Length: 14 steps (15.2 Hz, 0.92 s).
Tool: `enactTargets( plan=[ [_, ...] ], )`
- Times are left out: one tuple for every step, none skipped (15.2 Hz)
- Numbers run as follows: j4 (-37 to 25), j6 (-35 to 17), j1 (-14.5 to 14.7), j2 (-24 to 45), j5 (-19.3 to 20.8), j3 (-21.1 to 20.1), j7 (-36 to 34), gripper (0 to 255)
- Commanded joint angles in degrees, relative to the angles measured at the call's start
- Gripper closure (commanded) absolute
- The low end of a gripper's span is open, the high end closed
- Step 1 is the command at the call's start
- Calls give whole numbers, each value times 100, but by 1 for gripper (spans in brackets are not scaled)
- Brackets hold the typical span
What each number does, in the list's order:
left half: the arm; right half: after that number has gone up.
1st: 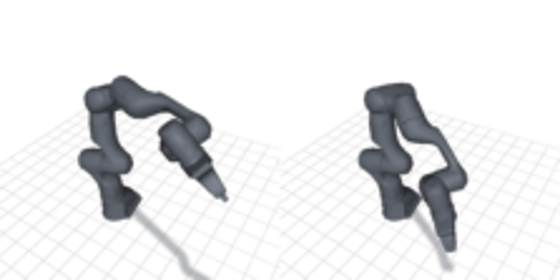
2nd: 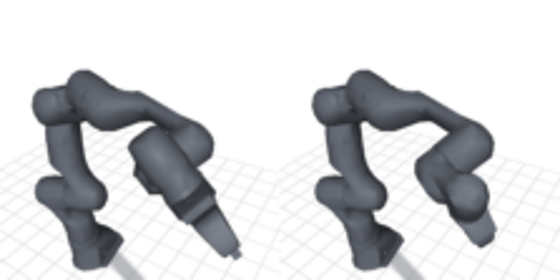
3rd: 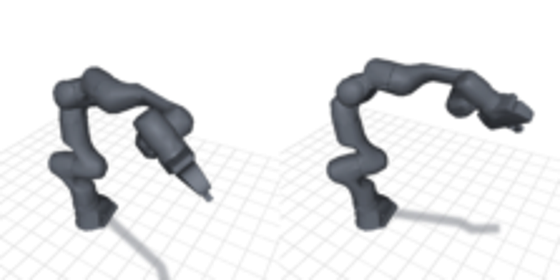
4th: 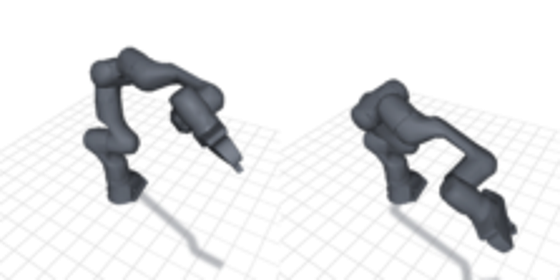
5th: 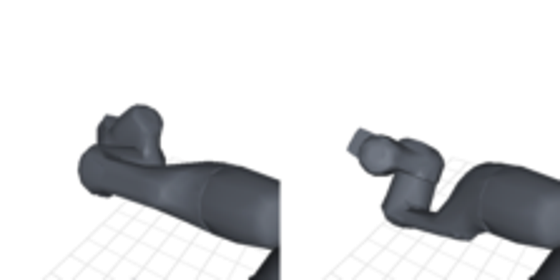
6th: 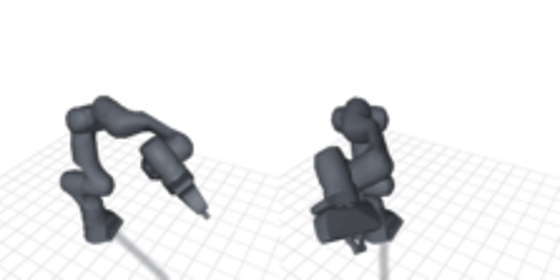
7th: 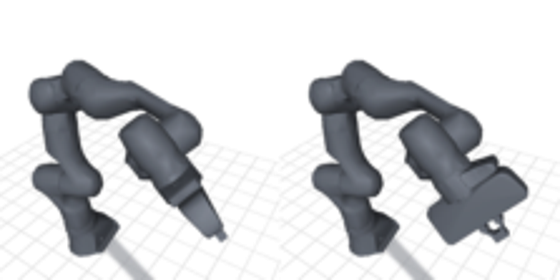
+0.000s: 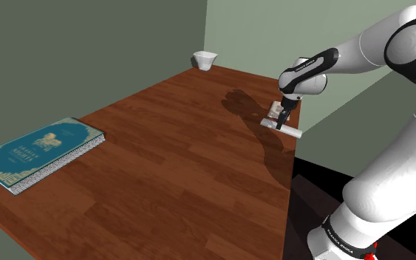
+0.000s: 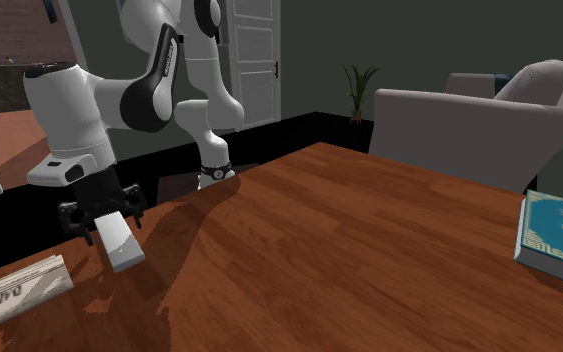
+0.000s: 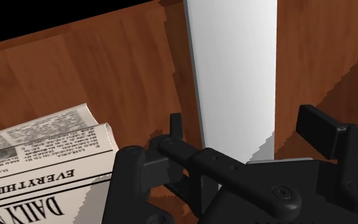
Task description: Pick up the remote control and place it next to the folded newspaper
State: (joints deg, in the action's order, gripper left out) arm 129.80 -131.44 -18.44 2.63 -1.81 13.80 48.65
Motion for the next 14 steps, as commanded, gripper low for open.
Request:
enactTargets(
  plan=[
    [0, 0, 0, 0, 0, 0, 0, 0],
    [0, 0, 0, 0, 0, 0, 0, 0],
    [-78, 189, 2, -115, 41, 3, -28, 0],
    [-163, 379, 4, -224, 77, 5, -55, 0],
    [-255, 569, 5, -325, 109, 5, -78, 0],
    [-334, 720, 5, -399, 132, 3, -94, 0],
    [-334, 720, 5, -399, 132, 3, -94, 0],
    [-333, 719, 4, -400, 132, 3, -95, 0],
    [-333, 719, 4, -399, 132, 3, -94, 0],
    [-333, 719, 4, -399, 132, 3, -94, 0],
    [-334, 720, 4, -399, 132, 3, -94, 0],
    [-334, 720, 4, -399, 132, 3, -94, 0],
    [-334, 720, 4, -399, 132, 3, -94, 0],
    [-334, 720, 4, -399, 132, 3, -94, 0]
  ],
)
